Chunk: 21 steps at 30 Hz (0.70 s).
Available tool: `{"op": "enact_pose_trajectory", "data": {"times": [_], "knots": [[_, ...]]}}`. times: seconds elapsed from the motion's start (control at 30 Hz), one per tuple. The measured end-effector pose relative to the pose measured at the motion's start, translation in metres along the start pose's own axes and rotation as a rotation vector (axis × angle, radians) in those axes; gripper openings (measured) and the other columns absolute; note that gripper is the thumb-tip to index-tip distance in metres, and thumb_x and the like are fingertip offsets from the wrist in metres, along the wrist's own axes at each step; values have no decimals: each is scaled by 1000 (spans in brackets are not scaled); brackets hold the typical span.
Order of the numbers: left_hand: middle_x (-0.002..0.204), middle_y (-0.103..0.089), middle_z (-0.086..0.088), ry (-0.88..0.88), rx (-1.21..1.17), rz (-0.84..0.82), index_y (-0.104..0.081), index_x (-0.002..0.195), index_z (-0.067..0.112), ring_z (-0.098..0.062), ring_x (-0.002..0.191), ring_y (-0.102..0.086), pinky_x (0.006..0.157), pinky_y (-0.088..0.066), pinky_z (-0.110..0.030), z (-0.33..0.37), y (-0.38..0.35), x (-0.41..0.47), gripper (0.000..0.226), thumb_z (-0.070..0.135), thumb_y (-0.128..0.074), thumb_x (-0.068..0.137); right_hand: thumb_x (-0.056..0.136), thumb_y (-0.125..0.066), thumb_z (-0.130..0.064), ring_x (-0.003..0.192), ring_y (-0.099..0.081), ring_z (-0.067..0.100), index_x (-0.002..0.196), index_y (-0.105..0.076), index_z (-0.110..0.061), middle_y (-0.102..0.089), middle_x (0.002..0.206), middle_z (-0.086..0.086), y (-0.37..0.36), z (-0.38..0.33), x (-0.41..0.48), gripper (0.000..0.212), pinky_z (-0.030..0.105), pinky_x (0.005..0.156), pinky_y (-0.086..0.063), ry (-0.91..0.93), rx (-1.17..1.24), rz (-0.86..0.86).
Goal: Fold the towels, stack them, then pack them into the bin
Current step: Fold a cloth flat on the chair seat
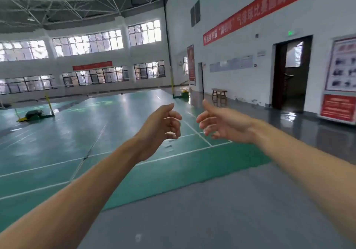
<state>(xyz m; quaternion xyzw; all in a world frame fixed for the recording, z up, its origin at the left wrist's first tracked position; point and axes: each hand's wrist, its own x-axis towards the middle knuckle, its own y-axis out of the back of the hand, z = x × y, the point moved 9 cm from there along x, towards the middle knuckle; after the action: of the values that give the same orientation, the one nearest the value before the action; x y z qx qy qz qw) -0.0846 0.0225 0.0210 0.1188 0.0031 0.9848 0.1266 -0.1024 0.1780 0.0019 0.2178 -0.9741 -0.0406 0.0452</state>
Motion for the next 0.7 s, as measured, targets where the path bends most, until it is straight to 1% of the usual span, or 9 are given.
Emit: {"op": "enact_pose_trajectory", "data": {"times": [0.07,0.13,0.23,0.3,0.4,0.43,0.53,0.6,0.7], "knots": [[67,-55,-7,25,77,-102,-58,82,8,-24,64,-54,69,-43,-34,-19,-25,8,35,36,-42,96,72,-60,-62,68,-57,16,93,-63,-9,-62,80,4,17,20,-14,57,26,61,-43,-36,18,72],[68,-58,-6,55,156,-213,-59,83,10,-24,70,-57,77,-45,-37,-45,-59,9,34,35,-42,97,75,-58,-61,66,-57,16,91,-62,-10,-62,78,3,40,46,-42,54,25,58,-42,-73,30,160],[64,-60,-4,53,223,-343,-59,83,11,-26,74,-58,87,-46,-42,-72,-120,-1,25,34,-52,91,87,-48,-60,63,-56,16,91,-64,-10,-64,77,2,81,79,-103,52,25,54,-37,-169,-55,324],[59,-59,-6,28,202,-381,-57,83,9,-26,69,-59,85,-49,-42,-79,-160,-7,24,34,-56,84,93,-40,-58,61,-55,17,90,-65,-9,-65,78,4,102,95,-150,55,25,53,-36,-247,-118,409],[57,-58,-7,51,161,-478,-56,86,8,-23,60,-59,80,-47,-39,-93,-226,-25,21,26,-50,95,95,-37,-58,62,-56,18,92,-65,-9,-64,81,6,131,115,-230,57,25,54,-39,-336,-123,546],[56,-58,-6,79,146,-551,-56,87,9,-23,59,-59,80,-47,-39,-102,-269,-42,21,27,-50,95,95,-36,-58,63,-56,18,92,-65,-9,-65,81,6,143,123,-279,57,25,55,-40,-359,-111,623],[57,-59,-7,118,99,-637,-57,90,9,-26,62,-60,84,-48,-44,-116,-327,-73,29,37,-57,81,96,-37,-57,64,-57,18,92,-65,-9,-65,81,5,149,133,-349,56,25,56,-42,-414,-133,704],[59,-59,-9,179,63,-695,-56,93,9,-26,61,-59,85,-48,-45,-130,-373,-107,34,39,-57,76,96,-37,-56,64,-58,18,91,-65,-10,-64,80,4,151,142,-405,54,24,56,-43,-452,-132,762],[62,-58,-10,268,41,-838,-56,94,10,-24,59,-60,83,-46,-41,-152,-453,-181,25,34,-56,90,96,-36,-56,64,-57,18,92,-64,-10,-64,80,4,146,160,-510,54,24,54,-43,-512,-104,885]]}}
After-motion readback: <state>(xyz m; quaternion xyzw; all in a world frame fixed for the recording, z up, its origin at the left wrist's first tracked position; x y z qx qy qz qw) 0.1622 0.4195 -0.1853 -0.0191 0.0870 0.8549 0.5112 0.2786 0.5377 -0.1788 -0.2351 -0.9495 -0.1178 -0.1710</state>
